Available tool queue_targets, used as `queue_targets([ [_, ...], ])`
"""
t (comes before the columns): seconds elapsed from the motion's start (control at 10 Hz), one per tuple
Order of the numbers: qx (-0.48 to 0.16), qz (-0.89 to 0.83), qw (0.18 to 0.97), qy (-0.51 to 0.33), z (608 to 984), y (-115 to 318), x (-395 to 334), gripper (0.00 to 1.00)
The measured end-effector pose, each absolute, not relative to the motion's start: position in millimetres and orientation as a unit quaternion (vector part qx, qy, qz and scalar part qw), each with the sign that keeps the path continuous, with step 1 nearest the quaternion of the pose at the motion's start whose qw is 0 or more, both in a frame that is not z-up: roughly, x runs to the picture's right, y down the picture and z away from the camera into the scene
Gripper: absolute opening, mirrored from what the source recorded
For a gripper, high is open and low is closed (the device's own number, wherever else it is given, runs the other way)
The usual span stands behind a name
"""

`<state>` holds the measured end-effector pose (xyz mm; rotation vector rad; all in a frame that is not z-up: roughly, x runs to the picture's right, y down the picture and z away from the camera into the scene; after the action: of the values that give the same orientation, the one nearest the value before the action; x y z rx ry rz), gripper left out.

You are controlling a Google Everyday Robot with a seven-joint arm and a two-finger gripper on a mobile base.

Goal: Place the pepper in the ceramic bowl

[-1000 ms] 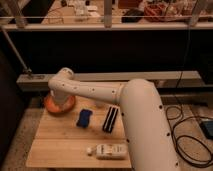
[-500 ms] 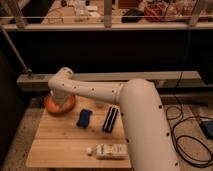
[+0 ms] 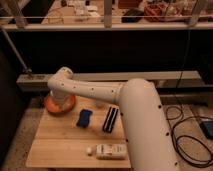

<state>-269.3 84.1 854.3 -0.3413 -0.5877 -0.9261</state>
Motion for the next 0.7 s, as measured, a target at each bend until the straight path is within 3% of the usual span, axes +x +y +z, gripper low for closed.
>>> queue_targets([
  [0.7, -0.165, -0.434, 0.842, -0.273, 853.2, 82.8, -267.1, 0.05],
])
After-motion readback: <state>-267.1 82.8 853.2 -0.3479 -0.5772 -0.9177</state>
